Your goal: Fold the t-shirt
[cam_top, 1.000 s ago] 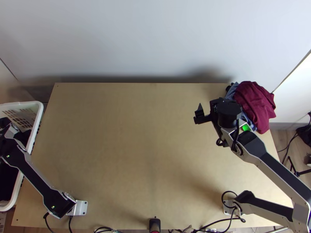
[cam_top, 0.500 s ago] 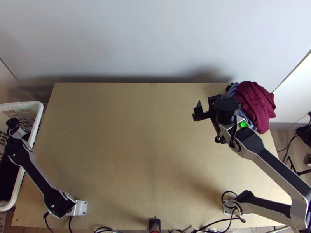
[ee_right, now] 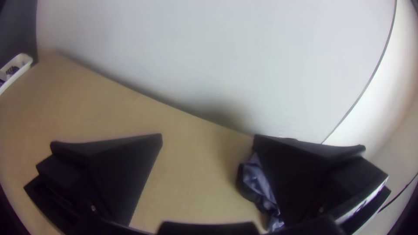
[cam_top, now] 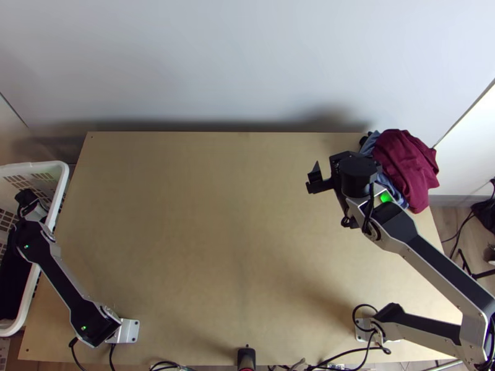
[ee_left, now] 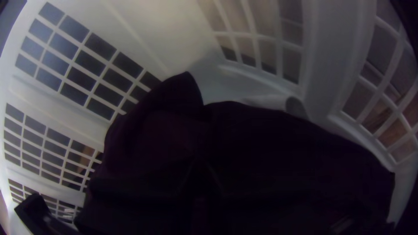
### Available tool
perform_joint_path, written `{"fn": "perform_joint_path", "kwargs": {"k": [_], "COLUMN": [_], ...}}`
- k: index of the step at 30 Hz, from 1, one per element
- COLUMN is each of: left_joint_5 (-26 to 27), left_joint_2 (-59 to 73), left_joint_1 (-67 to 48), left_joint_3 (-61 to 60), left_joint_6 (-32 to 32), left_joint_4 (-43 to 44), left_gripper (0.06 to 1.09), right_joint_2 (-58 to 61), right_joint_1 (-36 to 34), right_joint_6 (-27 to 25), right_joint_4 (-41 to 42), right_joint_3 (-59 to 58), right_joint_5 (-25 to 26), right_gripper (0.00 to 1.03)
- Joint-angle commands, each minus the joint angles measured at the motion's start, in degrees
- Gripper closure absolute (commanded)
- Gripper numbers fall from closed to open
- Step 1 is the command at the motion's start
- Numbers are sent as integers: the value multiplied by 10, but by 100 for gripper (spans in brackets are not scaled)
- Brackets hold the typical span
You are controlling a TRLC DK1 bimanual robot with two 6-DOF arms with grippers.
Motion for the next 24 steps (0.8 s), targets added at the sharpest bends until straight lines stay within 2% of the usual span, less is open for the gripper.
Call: {"fn": "perform_joint_path", "kwargs": {"k": [1, 8, 13, 16, 21, 24], "left_joint_5": [-3, -4, 5, 48, 176, 196], "left_joint_2": [-15, -46, -119, -171, -259, -304], "left_joint_1": [3, 14, 20, 27, 41, 36], "left_joint_3": [0, -17, -36, -43, -43, -46], "left_joint_6": [3, 5, -10, -27, -54, -48], "left_joint_4": [-11, -35, -126, -205, -337, -391], "left_gripper": [105, 105, 105, 105, 105, 105], "right_joint_2": [1, 5, 9, 11, 13, 13], "right_joint_1": [-7, -7, -6, -4, 0, 6], "right_joint_6": [-1, -4, -7, -8, -11, -12], "right_joint_4": [15, 32, 39, 46, 56, 58], "right_joint_3": [-20, -22, -20, -19, -15, -12], "right_joint_5": [0, 0, 0, -1, 0, -1], "right_gripper": [5, 5, 5, 5, 5, 5]}}
